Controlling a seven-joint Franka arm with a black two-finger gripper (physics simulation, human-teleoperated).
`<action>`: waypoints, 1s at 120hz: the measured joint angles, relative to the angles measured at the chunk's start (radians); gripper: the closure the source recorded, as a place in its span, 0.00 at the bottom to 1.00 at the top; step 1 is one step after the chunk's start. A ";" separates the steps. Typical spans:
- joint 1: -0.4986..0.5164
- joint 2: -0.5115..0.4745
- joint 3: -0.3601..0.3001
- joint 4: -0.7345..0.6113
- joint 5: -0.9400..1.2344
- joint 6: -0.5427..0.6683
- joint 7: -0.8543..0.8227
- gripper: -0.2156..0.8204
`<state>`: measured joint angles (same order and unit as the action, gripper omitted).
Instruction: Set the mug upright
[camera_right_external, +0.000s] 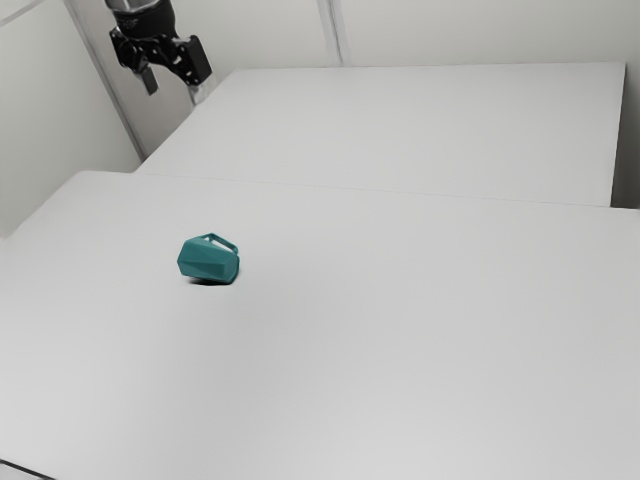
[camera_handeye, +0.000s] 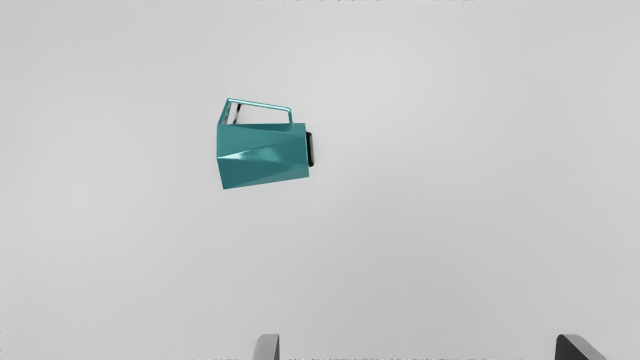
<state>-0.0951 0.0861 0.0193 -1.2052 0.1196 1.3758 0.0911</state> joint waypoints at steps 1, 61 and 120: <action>-0.003 -0.002 0.002 0.000 0.000 -0.001 -0.001 0.21; 0.362 0.347 0.335 -0.229 -0.698 0.144 0.226 0.21; 0.391 0.575 0.299 -0.251 -1.041 0.176 0.608 0.21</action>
<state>0.2961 0.6614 0.3184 -1.4560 -0.9219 1.5514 0.6989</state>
